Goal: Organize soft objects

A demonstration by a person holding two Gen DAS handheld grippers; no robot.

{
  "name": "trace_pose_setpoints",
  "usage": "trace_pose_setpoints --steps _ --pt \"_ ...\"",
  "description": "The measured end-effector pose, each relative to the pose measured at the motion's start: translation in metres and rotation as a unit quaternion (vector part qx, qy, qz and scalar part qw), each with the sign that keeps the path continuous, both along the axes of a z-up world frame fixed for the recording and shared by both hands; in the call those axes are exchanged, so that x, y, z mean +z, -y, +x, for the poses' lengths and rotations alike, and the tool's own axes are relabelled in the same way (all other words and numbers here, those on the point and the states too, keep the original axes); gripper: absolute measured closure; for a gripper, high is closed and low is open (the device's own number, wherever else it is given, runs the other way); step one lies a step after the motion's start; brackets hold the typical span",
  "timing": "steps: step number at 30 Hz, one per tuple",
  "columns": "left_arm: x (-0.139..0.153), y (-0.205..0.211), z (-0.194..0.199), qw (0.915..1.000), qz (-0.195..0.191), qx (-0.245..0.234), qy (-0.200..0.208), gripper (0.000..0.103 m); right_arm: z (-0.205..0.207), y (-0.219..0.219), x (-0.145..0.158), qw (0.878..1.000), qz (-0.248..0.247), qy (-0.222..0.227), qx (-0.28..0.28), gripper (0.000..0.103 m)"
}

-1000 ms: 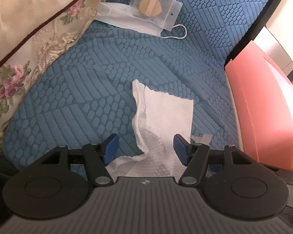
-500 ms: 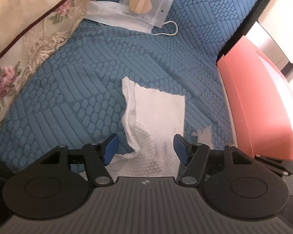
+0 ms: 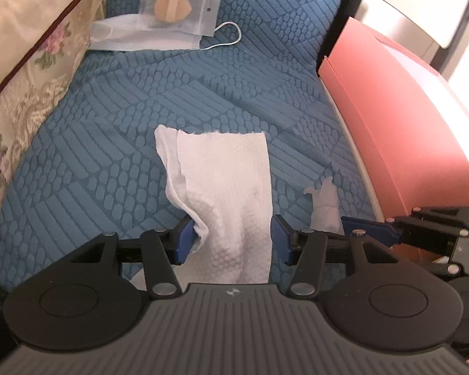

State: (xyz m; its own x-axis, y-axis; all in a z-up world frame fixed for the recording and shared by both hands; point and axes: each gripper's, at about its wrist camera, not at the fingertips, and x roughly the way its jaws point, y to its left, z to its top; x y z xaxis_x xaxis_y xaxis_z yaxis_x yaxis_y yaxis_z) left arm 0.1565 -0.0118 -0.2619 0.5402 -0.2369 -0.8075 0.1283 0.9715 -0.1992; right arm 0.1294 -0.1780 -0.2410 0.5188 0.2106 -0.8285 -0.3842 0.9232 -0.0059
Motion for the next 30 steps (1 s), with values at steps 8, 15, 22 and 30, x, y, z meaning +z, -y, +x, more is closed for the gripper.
trace_pose_setpoints --steps 8,15,22,30 --pt "-0.002 0.008 -0.005 0.9992 0.035 -0.019 0.011 0.088 0.003 0.001 -0.001 1.0 0.006 -0.002 -0.005 0.08" --pt "0.008 0.001 -0.007 0.9997 0.013 0.001 0.022 0.091 0.002 0.003 0.008 1.0 0.023 0.016 -0.012 0.08" --pt "0.027 -0.016 -0.004 0.997 -0.067 0.035 0.017 0.091 -0.003 0.009 0.024 0.998 0.046 0.029 -0.027 0.08" --pt "0.052 -0.013 -0.015 0.9965 -0.071 0.036 0.025 0.091 -0.022 0.018 0.055 0.994 0.082 0.05 -0.044 0.08"
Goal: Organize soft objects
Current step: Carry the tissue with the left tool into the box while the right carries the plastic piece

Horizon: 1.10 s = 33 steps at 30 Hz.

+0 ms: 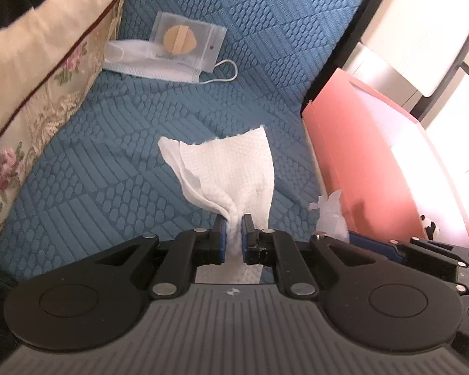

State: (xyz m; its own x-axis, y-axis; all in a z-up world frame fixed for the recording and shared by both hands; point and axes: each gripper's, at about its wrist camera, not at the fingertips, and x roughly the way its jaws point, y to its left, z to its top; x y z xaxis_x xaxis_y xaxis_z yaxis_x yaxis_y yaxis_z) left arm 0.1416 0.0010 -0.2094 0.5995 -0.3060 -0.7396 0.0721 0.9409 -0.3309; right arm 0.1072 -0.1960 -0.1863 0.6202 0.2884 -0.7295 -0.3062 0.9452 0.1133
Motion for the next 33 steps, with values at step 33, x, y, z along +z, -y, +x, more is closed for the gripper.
trace_pose_setpoints --steps 33 --pt "0.151 0.118 0.013 0.9959 -0.052 -0.018 0.071 0.091 0.009 0.1 0.148 0.995 0.046 0.08 -0.039 0.08"
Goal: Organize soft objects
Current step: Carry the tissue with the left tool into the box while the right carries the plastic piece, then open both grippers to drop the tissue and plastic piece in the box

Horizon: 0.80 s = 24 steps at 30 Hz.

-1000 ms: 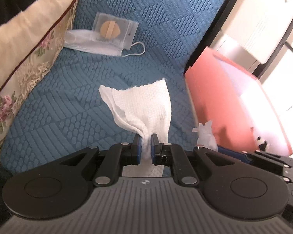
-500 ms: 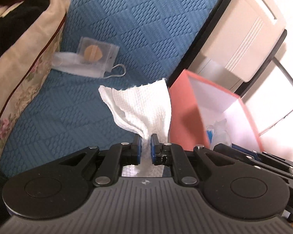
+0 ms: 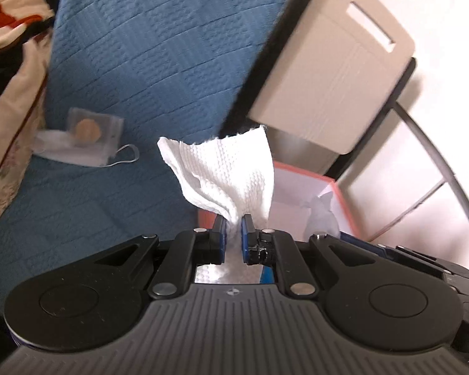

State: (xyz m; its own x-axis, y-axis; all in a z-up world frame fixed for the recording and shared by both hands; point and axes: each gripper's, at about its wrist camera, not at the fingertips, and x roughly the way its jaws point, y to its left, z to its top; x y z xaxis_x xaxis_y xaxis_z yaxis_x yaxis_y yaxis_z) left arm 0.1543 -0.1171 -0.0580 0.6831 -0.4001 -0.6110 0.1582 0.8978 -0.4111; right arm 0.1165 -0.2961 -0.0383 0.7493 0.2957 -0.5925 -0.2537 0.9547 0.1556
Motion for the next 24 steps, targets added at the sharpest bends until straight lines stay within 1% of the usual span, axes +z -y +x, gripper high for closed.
trace_pose_setpoints --steps 5,10,12,19,21,23,24 --pt "0.006 0.026 0.003 0.9999 -0.013 -0.008 0.006 0.091 0.002 0.024 0.011 1.0 0.005 0.001 -0.009 0.08" --pt "-0.003 0.061 0.011 0.9997 -0.009 -0.021 -0.004 0.091 0.01 0.052 0.002 0.999 -0.005 -0.02 -0.032 0.08" --pt "-0.011 0.074 0.016 0.9995 -0.008 -0.027 -0.013 0.091 0.013 0.064 -0.007 0.998 -0.007 -0.036 -0.043 0.08" --pt "-0.041 0.109 0.034 0.9981 0.016 -0.042 -0.042 0.091 0.022 0.102 -0.044 0.993 -0.014 -0.087 -0.075 0.08" --pt "-0.052 0.118 0.039 0.9973 0.016 -0.047 -0.055 0.091 0.026 0.112 -0.056 0.991 -0.018 -0.1 -0.084 0.079" --pt "-0.065 0.125 0.042 0.9959 0.019 -0.053 -0.071 0.091 0.033 0.119 -0.074 0.987 -0.028 -0.126 -0.094 0.079" --pt "-0.069 0.129 0.042 0.9952 0.023 -0.058 -0.075 0.091 0.035 0.126 -0.085 0.984 -0.022 -0.144 -0.102 0.079"
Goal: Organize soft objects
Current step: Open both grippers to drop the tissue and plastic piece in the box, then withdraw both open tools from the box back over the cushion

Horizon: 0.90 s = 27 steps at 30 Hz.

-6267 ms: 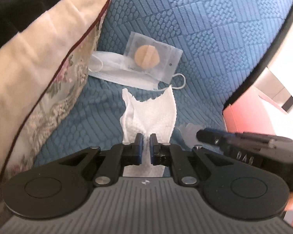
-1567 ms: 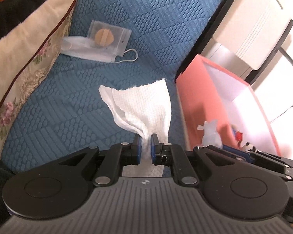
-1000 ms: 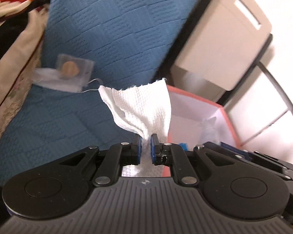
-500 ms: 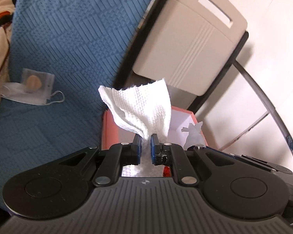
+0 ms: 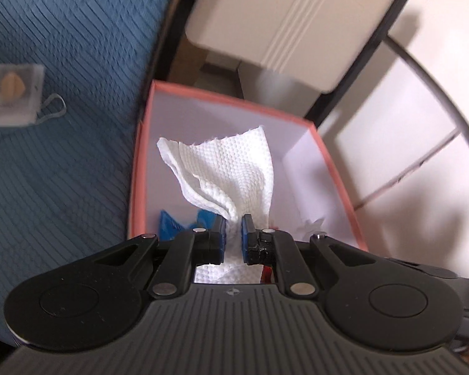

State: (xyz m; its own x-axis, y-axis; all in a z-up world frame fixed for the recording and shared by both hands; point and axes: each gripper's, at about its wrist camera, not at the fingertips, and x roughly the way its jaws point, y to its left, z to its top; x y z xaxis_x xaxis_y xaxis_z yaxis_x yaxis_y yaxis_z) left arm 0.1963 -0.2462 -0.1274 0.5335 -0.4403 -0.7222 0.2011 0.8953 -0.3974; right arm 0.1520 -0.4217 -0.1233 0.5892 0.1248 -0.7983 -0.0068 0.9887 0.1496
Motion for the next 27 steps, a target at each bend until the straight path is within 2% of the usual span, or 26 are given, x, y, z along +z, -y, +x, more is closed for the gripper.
trace_pose_setpoints --steps 4,11,12,13,14,15,16,18,21,27 --pt "-0.012 0.014 -0.001 0.9997 0.015 -0.018 -0.008 0.091 0.0 0.014 -0.028 0.999 0.015 -0.035 -0.025 0.079" --pt "-0.017 0.023 -0.002 0.9991 0.021 -0.035 -0.01 0.09 -0.002 0.021 -0.032 0.998 0.024 -0.037 -0.042 0.077" --pt "-0.016 0.024 -0.002 0.9989 0.023 -0.039 -0.01 0.085 -0.002 0.023 -0.031 0.998 0.023 -0.037 -0.045 0.075" --pt "-0.013 0.026 -0.002 0.9987 0.027 -0.042 -0.009 0.069 -0.001 0.024 -0.029 0.998 0.02 -0.038 -0.05 0.074" --pt "-0.011 0.026 -0.002 0.9986 0.027 -0.043 -0.009 0.057 -0.002 0.026 -0.028 0.998 0.018 -0.038 -0.055 0.074" --pt "-0.009 0.025 -0.002 0.9987 0.028 -0.041 -0.007 0.04 -0.002 0.028 -0.025 0.998 0.018 -0.036 -0.057 0.07" --pt "-0.006 0.024 -0.001 0.9988 0.029 -0.039 -0.002 0.036 -0.002 0.028 -0.022 0.998 0.018 -0.033 -0.057 0.066" --pt "0.002 0.021 -0.004 0.9988 0.026 -0.038 0.016 0.036 -0.002 0.027 -0.013 0.998 0.016 -0.022 -0.055 0.05" --pt "0.015 0.013 -0.007 0.9988 0.024 -0.03 0.03 0.036 -0.004 0.023 0.002 0.999 0.009 -0.001 -0.053 0.048" --pt "0.053 -0.006 -0.018 0.9959 0.022 -0.012 0.087 0.036 -0.011 0.007 0.037 0.998 0.009 0.052 -0.039 0.048"
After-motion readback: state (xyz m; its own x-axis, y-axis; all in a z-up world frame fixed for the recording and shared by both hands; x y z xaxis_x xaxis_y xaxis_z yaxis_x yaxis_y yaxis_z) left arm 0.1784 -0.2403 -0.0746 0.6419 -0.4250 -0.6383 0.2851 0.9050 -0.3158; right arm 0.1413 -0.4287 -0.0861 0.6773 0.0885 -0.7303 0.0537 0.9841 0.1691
